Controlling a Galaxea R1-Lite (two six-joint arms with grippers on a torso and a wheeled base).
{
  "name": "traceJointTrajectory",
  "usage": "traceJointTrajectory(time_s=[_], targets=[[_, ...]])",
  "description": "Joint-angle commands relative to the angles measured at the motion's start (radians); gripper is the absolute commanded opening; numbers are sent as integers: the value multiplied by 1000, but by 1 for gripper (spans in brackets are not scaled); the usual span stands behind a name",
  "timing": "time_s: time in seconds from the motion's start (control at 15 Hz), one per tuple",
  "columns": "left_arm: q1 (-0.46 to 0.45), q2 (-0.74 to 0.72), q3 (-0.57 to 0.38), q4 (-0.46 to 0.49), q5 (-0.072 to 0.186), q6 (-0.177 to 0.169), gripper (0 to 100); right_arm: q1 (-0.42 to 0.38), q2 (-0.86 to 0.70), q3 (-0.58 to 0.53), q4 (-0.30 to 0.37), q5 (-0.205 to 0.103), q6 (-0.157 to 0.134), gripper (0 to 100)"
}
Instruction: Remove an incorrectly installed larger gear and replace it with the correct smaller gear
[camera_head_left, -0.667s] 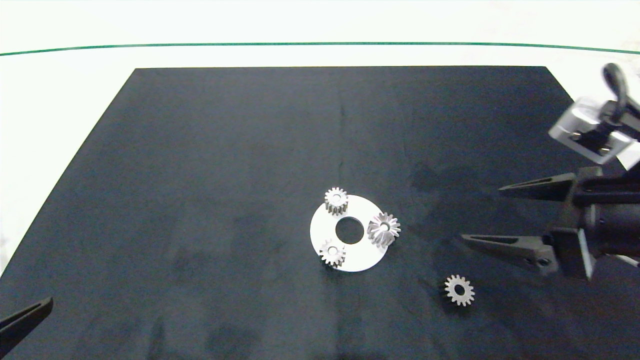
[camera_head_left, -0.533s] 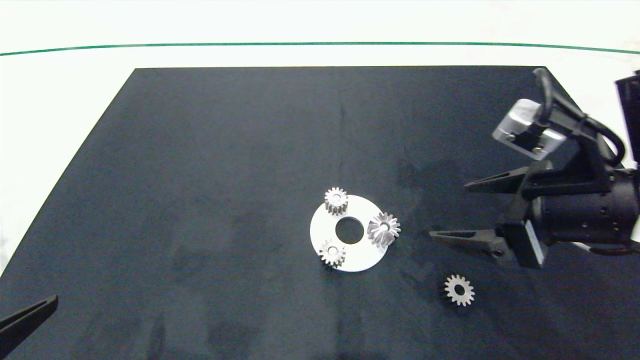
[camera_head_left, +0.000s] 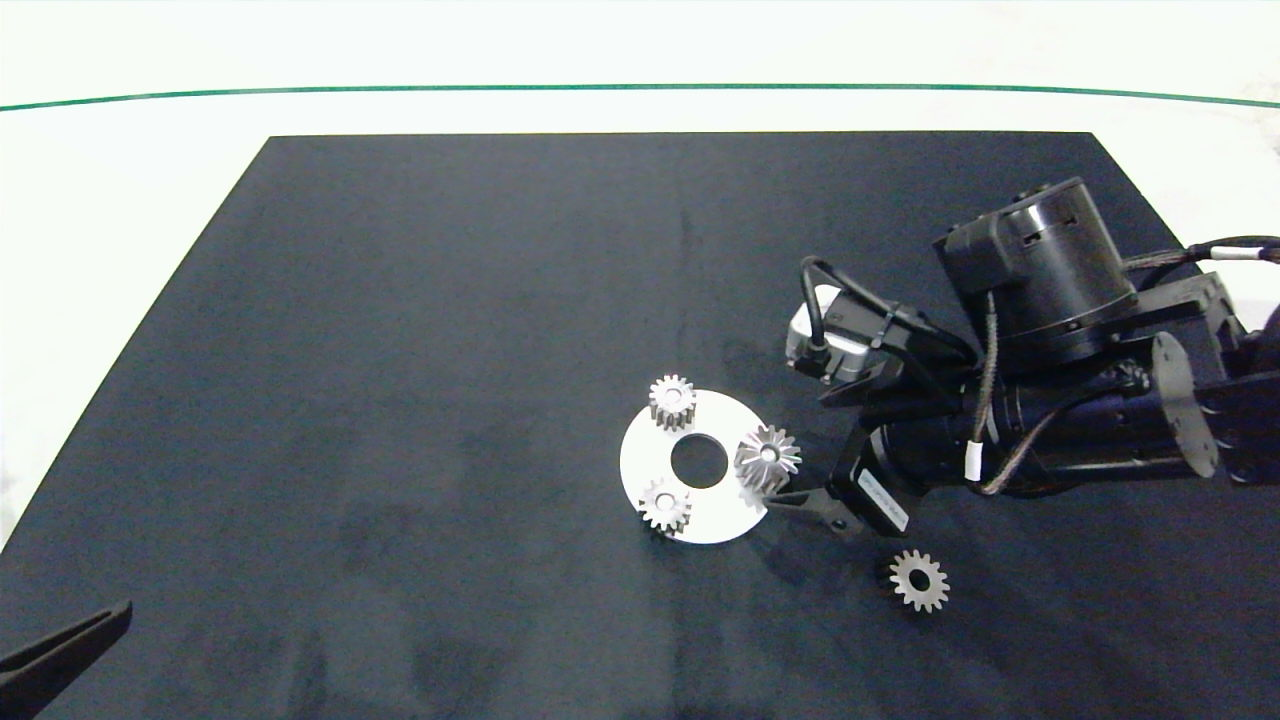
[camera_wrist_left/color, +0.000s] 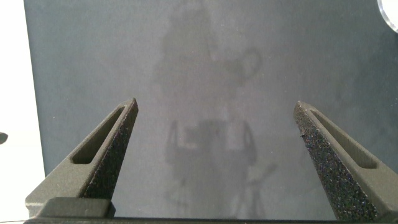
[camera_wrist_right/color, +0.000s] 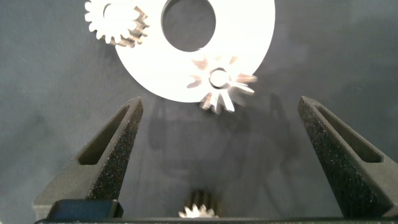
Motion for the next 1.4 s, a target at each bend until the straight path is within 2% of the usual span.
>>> traceJointTrajectory(time_s=[0.07, 0.27, 0.8, 1.07, 1.2, 1.4], targets=[[0, -3, 6, 3, 0, 0, 100, 2, 62, -16, 2, -6, -18, 100], [-1, -3, 6, 1, 0, 2, 100, -1, 93, -48, 3, -33, -19, 100], [0, -6, 6, 0, 2, 2, 100, 3, 174, -130, 5, -41, -23, 100], [0, -6, 6, 0, 2, 2, 100, 3, 177, -131, 5, -59, -38, 91], [0, -6, 8, 0, 2, 2, 100, 3, 176, -142, 48, -73, -44, 87], [0, -6, 6, 1, 2, 2, 100, 3, 177, -151, 54, -82, -46, 81]])
